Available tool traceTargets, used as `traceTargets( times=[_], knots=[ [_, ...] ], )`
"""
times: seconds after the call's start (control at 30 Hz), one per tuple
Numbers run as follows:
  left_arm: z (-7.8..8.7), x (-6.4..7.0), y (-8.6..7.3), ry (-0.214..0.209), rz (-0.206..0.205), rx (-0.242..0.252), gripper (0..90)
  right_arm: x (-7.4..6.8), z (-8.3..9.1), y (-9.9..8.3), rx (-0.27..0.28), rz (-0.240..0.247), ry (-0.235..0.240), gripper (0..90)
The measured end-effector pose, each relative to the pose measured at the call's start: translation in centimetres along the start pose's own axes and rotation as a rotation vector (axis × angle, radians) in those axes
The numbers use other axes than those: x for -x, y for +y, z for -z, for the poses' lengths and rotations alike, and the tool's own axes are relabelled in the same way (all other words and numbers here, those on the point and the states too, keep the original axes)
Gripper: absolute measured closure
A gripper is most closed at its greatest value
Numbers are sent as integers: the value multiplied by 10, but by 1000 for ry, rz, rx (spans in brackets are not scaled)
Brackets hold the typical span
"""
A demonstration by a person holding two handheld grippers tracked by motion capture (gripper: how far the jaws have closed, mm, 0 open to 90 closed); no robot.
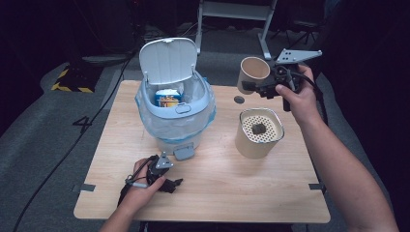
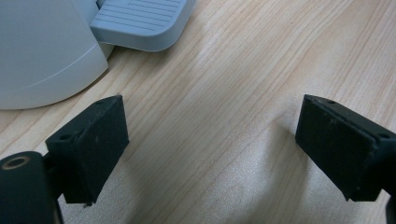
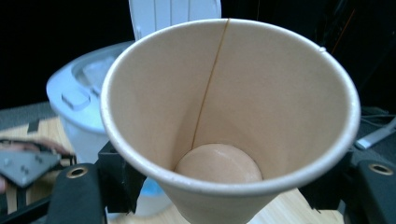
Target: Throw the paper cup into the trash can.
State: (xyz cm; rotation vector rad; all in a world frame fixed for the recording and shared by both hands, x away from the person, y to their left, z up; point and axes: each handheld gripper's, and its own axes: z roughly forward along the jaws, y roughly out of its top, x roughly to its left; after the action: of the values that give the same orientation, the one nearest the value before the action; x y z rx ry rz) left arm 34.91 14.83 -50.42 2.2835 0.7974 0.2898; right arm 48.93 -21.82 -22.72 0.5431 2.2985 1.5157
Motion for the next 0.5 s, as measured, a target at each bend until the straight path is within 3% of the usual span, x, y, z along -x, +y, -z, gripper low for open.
traceTargets(
  times=[0.27,0.5],
  knots=[
    [0,0,0,-2,1,-1,93,-10,-33,22,-17,14,45,285],
    [0,0,0,-1,4,1,93,-19,-57,37,28,-3,91,285]
  ],
)
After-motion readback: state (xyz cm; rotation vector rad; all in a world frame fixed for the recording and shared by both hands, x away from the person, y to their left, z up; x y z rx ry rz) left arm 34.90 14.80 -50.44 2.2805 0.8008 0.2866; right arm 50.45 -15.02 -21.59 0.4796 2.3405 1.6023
